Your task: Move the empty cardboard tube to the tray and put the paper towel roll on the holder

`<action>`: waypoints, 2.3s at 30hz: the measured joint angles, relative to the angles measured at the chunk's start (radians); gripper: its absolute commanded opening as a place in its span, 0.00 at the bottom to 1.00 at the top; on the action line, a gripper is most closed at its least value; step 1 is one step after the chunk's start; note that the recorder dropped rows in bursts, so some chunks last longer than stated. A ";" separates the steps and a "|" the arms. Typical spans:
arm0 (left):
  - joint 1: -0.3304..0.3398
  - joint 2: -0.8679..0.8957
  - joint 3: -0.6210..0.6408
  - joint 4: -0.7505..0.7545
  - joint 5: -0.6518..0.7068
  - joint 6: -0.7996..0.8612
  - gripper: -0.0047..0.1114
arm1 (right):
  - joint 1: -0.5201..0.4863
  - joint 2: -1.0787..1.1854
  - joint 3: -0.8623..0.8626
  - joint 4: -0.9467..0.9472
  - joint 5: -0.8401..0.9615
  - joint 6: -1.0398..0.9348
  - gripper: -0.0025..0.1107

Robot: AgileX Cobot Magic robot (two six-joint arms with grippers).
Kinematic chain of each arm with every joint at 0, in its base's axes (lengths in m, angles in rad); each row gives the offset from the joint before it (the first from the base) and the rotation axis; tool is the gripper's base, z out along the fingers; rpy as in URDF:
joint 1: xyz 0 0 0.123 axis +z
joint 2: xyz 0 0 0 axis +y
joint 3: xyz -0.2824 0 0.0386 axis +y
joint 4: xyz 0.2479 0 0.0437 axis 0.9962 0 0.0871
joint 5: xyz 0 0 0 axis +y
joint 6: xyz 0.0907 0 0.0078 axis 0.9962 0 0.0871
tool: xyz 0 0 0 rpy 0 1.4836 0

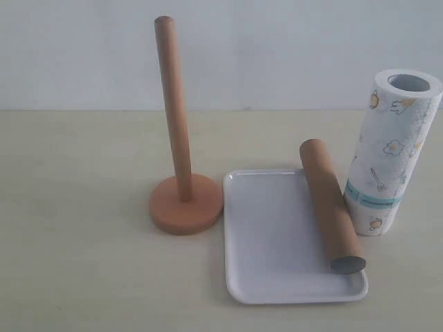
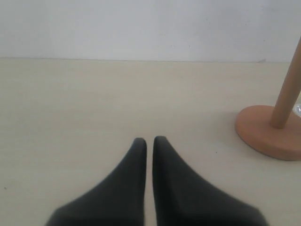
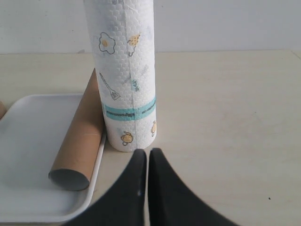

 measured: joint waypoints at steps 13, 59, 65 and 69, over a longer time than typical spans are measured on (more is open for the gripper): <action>0.000 0.000 0.000 0.000 0.000 0.000 0.08 | 0.000 0.000 0.000 0.000 0.000 0.000 0.03; 0.000 0.000 0.000 0.000 0.000 -0.002 0.08 | 0.000 0.763 -0.128 -0.038 -0.919 -0.023 0.03; 0.000 0.000 0.000 0.000 0.000 -0.002 0.08 | 0.000 0.768 -0.128 -0.204 -0.906 0.019 0.03; 0.000 0.000 0.000 0.000 0.000 -0.002 0.08 | 0.000 0.814 -0.128 -0.224 -0.936 0.063 0.03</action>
